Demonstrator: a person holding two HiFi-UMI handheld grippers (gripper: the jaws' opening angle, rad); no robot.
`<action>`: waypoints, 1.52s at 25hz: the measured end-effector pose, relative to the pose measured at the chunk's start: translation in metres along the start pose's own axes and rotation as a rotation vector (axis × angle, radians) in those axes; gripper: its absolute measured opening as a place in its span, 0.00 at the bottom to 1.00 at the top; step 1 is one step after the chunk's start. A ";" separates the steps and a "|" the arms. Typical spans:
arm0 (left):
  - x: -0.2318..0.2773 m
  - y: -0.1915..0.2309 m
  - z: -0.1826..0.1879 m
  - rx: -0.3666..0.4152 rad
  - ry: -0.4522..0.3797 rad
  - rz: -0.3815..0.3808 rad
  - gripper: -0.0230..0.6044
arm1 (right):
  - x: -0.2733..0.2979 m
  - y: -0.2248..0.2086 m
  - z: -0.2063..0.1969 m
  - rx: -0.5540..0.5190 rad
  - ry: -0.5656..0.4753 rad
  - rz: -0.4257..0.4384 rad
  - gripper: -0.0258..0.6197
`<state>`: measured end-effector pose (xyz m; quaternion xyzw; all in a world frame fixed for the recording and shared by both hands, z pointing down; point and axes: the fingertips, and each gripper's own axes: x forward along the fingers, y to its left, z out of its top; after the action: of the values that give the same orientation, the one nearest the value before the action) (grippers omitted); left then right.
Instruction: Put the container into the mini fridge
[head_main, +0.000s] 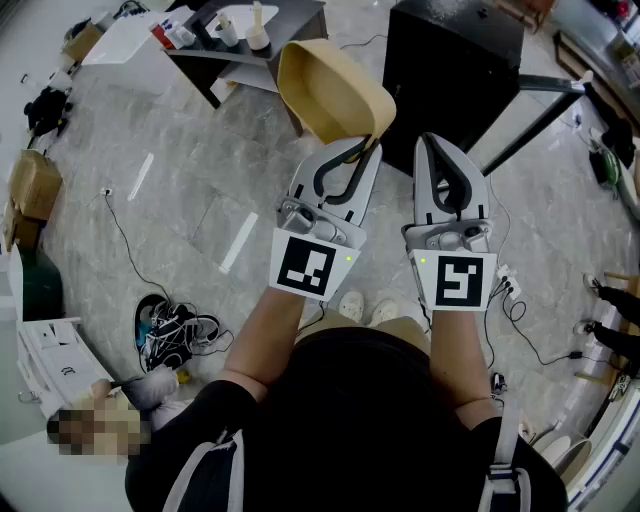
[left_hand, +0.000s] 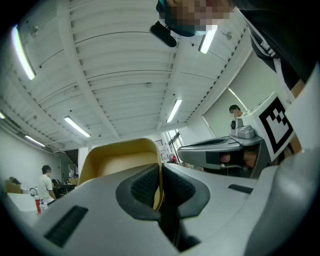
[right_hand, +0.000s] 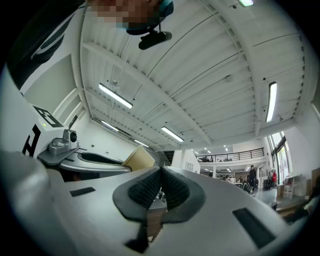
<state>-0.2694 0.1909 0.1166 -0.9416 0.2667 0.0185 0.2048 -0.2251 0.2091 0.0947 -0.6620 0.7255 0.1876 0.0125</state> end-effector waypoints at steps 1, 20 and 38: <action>-0.001 -0.001 0.000 0.002 0.000 -0.002 0.09 | -0.002 -0.001 0.000 -0.002 -0.001 0.000 0.10; -0.020 -0.020 0.004 -0.027 -0.011 -0.066 0.09 | -0.020 0.009 0.011 0.061 -0.015 -0.046 0.10; 0.048 -0.027 -0.019 -0.010 -0.014 -0.130 0.09 | -0.008 -0.051 -0.031 0.008 0.017 -0.073 0.10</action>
<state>-0.2160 0.1803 0.1376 -0.9578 0.2035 0.0128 0.2027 -0.1674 0.2053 0.1122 -0.6896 0.7017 0.1784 0.0157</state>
